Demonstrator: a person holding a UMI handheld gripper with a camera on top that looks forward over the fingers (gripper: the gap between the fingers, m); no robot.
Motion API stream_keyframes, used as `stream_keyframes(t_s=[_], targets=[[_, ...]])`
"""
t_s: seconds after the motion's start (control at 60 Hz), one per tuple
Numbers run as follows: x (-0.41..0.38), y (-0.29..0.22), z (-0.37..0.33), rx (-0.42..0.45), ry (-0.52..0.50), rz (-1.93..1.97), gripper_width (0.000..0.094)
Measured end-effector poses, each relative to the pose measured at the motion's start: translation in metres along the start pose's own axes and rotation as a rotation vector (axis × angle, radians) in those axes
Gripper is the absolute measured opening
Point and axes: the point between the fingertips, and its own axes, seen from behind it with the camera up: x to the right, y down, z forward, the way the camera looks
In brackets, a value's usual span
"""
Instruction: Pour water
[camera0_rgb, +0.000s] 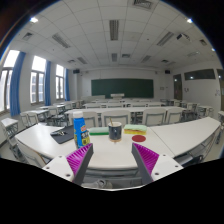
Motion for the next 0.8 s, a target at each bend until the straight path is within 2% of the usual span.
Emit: stream_keyframes(t_s=[0.217,0.317,0.367,0.5,0.8], targets=[[-0.021,-0.004,-0.004,-0.005,-0.025,-0.043,0.0831],[-0.027,0.007,0.021,-0.013,-0.059,-0.05,0.0831],[-0.065,0.002,0.032,-0.025,-0.069,-0.048,0.0832],[-0.101,0.01,0.071,-0.036,-0.112,-0.03,0.0829],[-0.126,0.023,0.182,-0.013,-0.008,-0.069,0.0822]])
